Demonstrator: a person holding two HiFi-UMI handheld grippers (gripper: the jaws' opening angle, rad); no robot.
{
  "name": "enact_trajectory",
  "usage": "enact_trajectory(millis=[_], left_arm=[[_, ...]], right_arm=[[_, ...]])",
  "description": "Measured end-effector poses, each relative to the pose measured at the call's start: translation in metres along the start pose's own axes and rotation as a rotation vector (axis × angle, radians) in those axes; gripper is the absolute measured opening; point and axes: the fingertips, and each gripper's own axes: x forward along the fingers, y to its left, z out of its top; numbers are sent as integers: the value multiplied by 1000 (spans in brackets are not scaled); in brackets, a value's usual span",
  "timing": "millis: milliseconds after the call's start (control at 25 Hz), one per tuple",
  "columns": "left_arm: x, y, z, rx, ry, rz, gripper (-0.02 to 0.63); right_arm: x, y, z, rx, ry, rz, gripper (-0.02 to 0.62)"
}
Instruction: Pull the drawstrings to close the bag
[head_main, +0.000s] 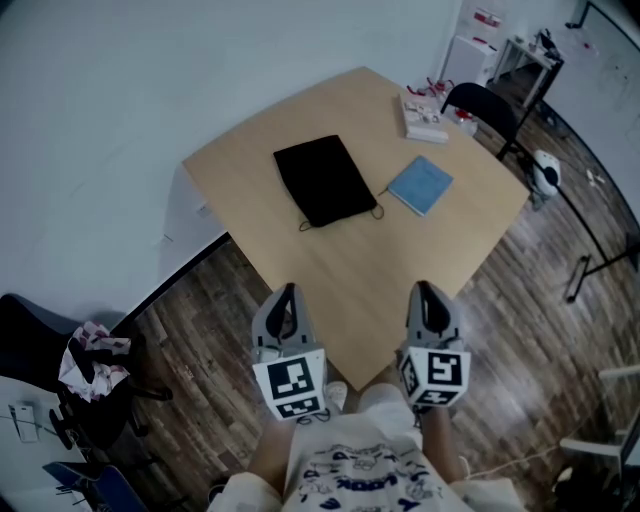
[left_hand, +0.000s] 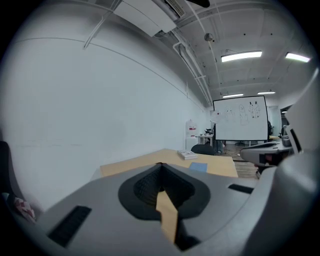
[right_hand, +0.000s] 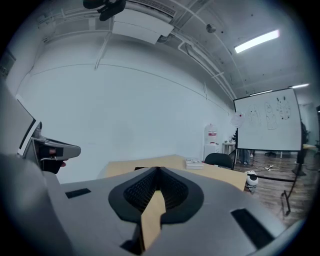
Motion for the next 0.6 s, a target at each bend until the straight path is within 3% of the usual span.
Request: enact_trajectory(millis=[360,600], left_arm=[[80,1,-24,43,103,61,0],[146,8,-65,60,262,122,0]], right_arm=[[92,-20,-17,-52,110,80,2],[165,-28,-41,-115,199,159,2]])
